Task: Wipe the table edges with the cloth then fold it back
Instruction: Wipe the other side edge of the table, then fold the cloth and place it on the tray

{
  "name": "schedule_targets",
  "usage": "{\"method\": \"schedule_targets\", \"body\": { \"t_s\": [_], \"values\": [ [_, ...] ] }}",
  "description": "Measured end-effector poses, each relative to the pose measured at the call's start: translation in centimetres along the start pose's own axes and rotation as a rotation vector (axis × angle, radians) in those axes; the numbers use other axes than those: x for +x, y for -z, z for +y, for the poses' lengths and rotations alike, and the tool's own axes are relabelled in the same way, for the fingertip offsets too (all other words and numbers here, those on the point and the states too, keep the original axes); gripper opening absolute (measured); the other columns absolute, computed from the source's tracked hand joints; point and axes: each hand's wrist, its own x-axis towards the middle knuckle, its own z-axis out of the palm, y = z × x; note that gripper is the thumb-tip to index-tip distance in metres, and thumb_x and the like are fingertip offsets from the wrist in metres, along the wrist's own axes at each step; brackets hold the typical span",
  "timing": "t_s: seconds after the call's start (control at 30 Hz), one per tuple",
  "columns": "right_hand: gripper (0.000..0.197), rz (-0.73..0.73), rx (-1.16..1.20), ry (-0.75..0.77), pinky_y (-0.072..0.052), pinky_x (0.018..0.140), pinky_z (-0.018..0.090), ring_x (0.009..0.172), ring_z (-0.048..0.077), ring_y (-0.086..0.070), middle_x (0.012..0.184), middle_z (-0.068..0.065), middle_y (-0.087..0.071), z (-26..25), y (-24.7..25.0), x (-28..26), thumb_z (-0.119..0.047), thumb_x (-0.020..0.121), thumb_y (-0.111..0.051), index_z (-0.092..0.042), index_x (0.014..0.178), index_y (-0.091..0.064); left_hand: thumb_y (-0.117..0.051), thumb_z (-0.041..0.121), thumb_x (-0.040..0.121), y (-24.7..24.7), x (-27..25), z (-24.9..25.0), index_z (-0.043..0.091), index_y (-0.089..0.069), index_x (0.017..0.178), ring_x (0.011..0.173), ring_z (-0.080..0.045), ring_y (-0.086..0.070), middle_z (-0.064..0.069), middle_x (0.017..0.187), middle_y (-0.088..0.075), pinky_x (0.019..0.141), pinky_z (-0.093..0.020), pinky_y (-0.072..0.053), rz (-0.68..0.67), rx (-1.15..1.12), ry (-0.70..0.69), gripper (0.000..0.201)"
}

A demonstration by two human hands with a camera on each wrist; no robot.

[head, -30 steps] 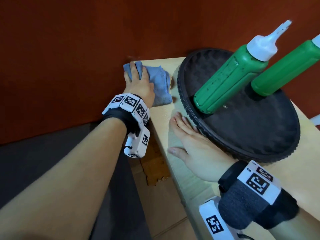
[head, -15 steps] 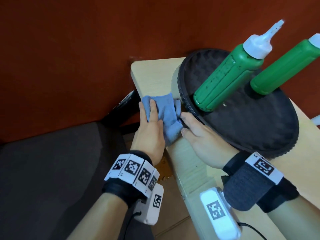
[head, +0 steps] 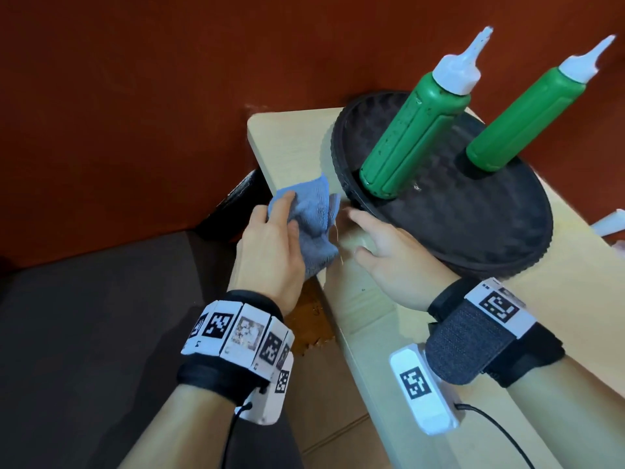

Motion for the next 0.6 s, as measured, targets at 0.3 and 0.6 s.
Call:
{"method": "schedule_targets", "body": {
  "t_s": [0.3, 0.6],
  "values": [
    [0.047, 0.145, 0.507, -0.032, -0.049, 0.093, 0.050, 0.100, 0.020, -0.065, 0.099, 0.002, -0.072, 1.1, 1.8, -3.5, -0.061, 0.083, -0.047, -0.023, 0.101, -0.067, -0.036, 0.027, 0.092, -0.1, -2.3, 4.8, 0.021, -0.039, 0.141, 0.119, -0.019, -0.051, -0.002, 0.130, -0.052, 0.103, -0.031, -0.039, -0.095, -0.104, -0.206, 0.050],
    [0.019, 0.280, 0.274, 0.134, -0.044, 0.071, 0.020, 0.075, 0.005, -0.054, 0.081, -0.006, -0.055, 1.2, 7.2, -6.1, -0.038, 0.087, -0.060, -0.020, 0.081, -0.064, -0.053, 0.026, 0.091, -3.5, -3.4, 9.8, 0.022, -0.051, 0.113, 0.097, -0.020, -0.065, -0.008, 0.109, -0.065, 0.084, -0.035, -0.052, -0.225, -0.856, 0.319, 0.022]
  ]
}}
